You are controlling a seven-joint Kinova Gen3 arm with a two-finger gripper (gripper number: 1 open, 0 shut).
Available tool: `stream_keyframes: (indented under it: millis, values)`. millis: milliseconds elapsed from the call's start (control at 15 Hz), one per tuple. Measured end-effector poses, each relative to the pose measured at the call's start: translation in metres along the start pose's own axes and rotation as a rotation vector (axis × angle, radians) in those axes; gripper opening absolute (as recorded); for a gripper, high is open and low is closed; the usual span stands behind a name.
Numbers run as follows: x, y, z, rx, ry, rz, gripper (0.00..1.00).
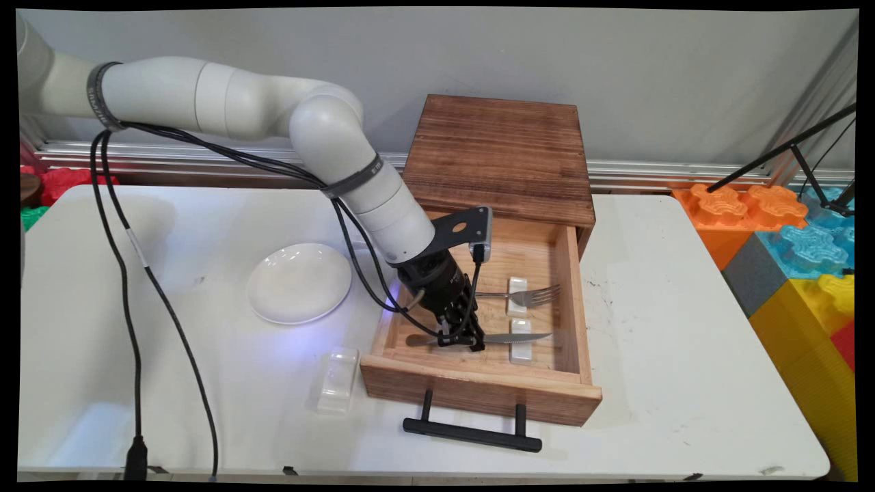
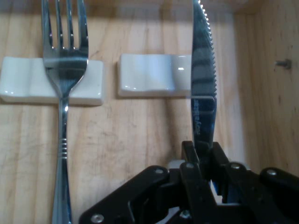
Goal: Place the picked object into the drawer
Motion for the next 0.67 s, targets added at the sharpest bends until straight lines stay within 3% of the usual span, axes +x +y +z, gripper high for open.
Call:
stream_keyframes:
  millis: [400, 467, 667]
  values:
    - [0.0013, -0.0041, 0.0056, 0.011, 0.008, 0.017, 0.0]
    - [0.0017, -0.0044, 0.0058, 0.012, 0.01, 0.02, 1.0]
    - [0.0029, -0.004, 0.0059, 0.011, 0.017, 0.03, 1.0]
